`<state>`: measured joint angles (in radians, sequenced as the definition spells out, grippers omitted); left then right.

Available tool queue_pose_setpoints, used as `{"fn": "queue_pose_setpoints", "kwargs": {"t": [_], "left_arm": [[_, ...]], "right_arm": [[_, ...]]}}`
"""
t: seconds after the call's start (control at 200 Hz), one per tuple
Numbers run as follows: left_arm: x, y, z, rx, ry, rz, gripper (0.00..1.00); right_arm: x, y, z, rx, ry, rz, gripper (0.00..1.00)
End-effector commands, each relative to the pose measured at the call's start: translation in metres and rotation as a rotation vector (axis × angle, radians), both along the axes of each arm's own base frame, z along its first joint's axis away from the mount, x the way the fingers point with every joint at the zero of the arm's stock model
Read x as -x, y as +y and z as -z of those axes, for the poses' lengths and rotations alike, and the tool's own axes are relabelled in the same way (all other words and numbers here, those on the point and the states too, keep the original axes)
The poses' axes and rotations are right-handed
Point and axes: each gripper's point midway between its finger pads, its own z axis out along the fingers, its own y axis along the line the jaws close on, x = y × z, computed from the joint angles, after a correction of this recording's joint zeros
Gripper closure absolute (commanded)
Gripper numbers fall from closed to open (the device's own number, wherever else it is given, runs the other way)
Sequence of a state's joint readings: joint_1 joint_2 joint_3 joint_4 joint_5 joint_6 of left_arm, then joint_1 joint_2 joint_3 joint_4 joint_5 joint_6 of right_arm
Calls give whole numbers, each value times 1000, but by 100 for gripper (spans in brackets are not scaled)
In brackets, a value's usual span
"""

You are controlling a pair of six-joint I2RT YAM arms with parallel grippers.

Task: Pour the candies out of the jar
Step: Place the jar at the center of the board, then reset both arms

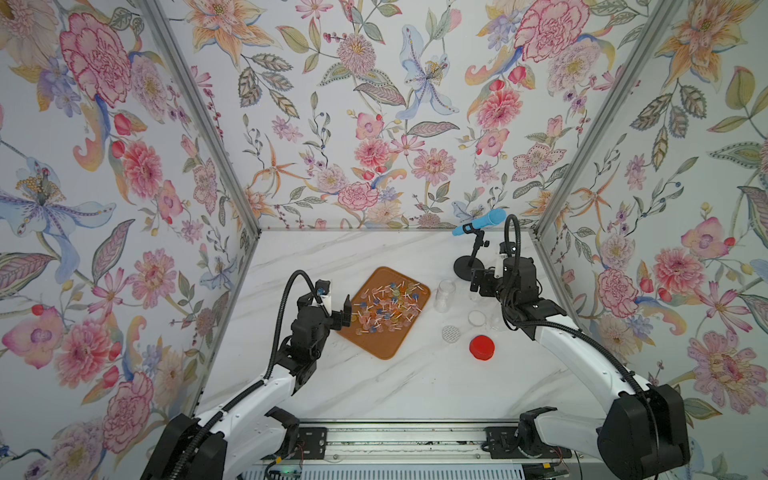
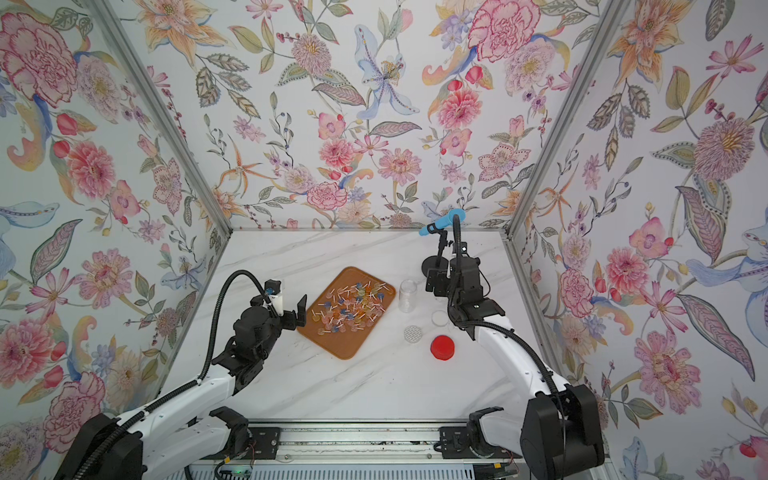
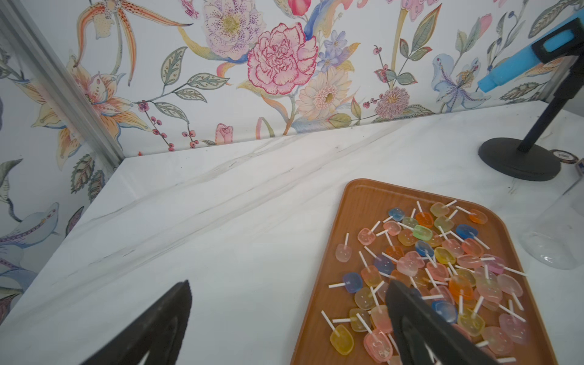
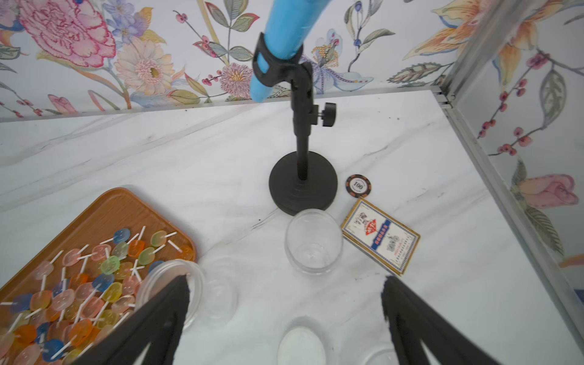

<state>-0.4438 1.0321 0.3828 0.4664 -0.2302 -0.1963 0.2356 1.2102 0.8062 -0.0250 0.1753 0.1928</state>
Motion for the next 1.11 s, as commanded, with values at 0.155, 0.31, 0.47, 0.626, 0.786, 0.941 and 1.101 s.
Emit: {"fn": "queue_pose_setpoints", "kwargs": {"t": [0.155, 0.31, 0.47, 0.626, 0.786, 0.941, 1.101], "left_arm": [[-6, 72, -21, -94, -129, -321, 1], [5, 105, -17, -97, -158, -451, 1], [8, 113, -6, -132, -149, -485, 1], [6, 111, 6, -183, -148, -462, 1], [9, 111, 22, -216, -166, -449, 1], [-2, 107, 20, -238, -180, -417, 1], [-9, 103, 16, -224, -217, -381, 1]], "right_arm": [[20, -67, 23, -39, -139, 148, 1], [27, -81, 33, -84, -201, 155, 0], [18, -76, 41, -73, -194, 112, 0], [7, -68, 53, -48, -219, 60, 1], [-3, -50, 63, 32, -169, -19, 0], [3, -30, 64, 216, -239, -62, 0], [7, -31, 64, 264, -308, -47, 0]]}}
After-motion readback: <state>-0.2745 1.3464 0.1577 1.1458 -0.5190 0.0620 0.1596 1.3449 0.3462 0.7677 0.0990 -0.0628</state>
